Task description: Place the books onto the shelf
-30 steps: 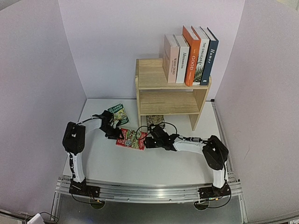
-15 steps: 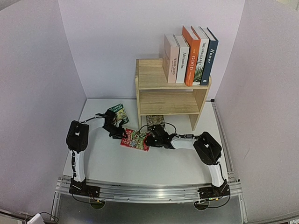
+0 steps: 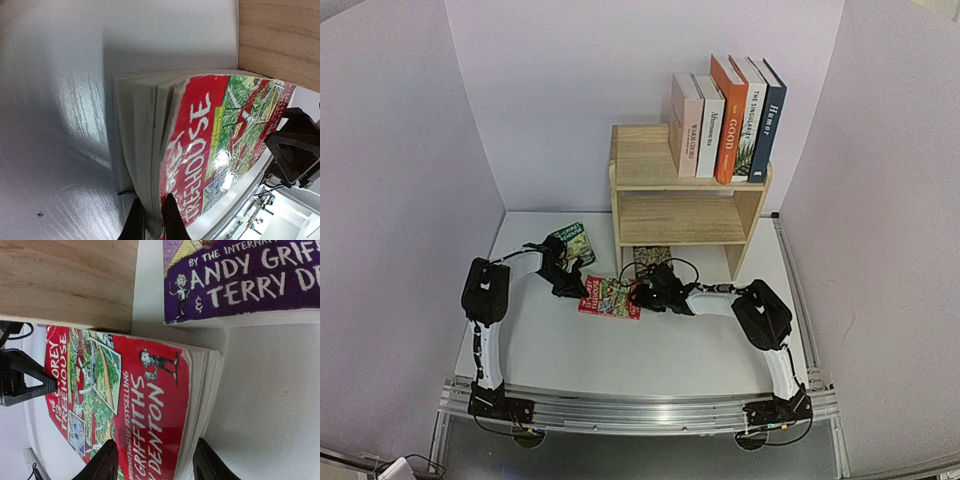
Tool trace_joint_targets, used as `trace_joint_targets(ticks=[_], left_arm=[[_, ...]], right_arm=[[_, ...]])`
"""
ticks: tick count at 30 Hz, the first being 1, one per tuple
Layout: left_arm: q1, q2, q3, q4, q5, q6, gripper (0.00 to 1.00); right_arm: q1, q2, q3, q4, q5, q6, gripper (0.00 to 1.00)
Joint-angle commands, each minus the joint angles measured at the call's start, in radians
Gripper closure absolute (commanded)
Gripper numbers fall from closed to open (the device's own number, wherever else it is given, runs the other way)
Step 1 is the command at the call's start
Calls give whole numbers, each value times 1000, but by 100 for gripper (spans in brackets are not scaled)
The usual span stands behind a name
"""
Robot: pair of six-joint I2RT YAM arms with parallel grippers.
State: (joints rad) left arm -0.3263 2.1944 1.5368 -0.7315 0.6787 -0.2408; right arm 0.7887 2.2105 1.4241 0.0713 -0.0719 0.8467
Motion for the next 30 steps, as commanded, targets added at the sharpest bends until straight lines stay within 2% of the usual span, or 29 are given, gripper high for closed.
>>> trace_joint_targets(ticks=[1, 7, 10, 16, 18, 22, 25, 27, 30], left_arm=[[-56, -15, -12, 83, 148, -43, 100], [-53, -122, -112, 89, 144, -120, 100], [-48, -187, -189, 150, 156, -203, 100], [-2, -205, -254, 166, 148, -275, 100], [9, -199, -267, 177, 165, -296, 100], [12, -195, -269, 183, 180, -303, 100], [12, -197, -267, 185, 189, -303, 100], [12, -199, -267, 185, 191, -304, 100], [12, -201, -267, 185, 194, -303, 100]], right_arm=[[38, 18, -26, 83, -104, 14, 51], [37, -64, -102, 57, -78, 9, 51], [40, -134, -140, 4, -29, -28, 47], [86, -278, -174, -201, 166, -189, 28], [126, -310, -164, -266, 255, -258, 19], [236, -372, -182, -271, 461, -470, 13], [329, -360, -187, -193, 593, -697, 10], [389, -319, -187, -101, 585, -951, 8], [421, -198, -99, -81, 680, -1153, 7]])
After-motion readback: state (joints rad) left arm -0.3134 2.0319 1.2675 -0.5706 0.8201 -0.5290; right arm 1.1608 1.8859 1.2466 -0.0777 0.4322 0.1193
